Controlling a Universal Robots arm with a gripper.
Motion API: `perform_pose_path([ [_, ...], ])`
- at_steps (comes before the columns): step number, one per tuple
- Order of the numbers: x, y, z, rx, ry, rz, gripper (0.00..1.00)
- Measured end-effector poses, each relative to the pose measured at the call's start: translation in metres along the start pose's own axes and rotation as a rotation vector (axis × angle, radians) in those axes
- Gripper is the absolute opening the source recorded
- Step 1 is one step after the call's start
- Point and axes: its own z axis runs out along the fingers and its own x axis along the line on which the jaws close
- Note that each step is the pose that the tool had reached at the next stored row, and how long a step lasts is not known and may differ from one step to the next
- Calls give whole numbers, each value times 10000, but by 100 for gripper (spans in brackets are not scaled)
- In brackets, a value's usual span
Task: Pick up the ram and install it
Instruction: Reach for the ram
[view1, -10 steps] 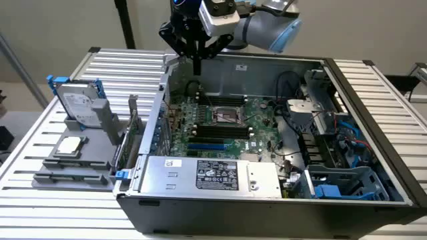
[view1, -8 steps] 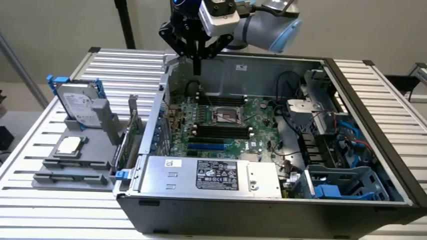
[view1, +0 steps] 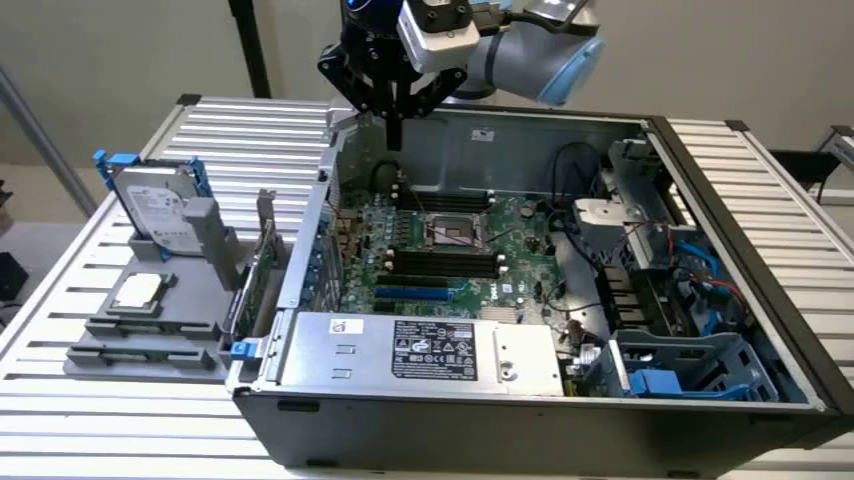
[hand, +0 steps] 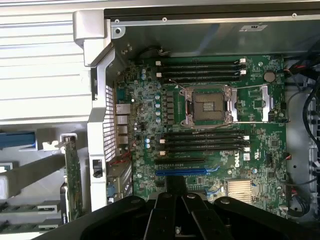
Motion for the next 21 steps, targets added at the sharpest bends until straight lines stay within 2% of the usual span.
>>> perform_pose_path([
  [5, 26, -18, -3, 3, 1, 2, 11],
  [13, 341, -202, -11, 0, -1, 0, 11],
  [21, 699, -312, 1, 7, 0, 1, 11],
])
